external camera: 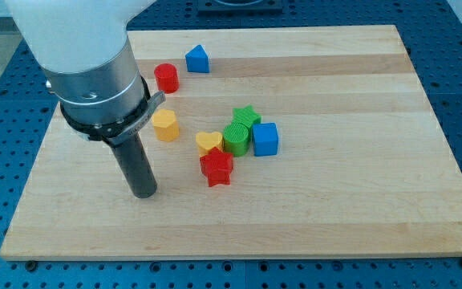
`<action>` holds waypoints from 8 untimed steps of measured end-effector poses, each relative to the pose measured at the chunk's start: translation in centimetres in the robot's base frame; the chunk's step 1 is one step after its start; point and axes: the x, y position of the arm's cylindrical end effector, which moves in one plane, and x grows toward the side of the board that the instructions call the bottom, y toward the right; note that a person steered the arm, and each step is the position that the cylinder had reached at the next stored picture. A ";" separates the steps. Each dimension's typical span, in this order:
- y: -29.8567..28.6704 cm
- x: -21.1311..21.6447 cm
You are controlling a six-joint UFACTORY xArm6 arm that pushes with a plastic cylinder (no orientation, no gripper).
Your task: Move the red star into the green circle
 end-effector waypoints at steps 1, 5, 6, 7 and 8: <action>0.2 -0.2; 3.5 -0.2; 3.7 -0.4; 5.5 -0.4; 7.0 -0.4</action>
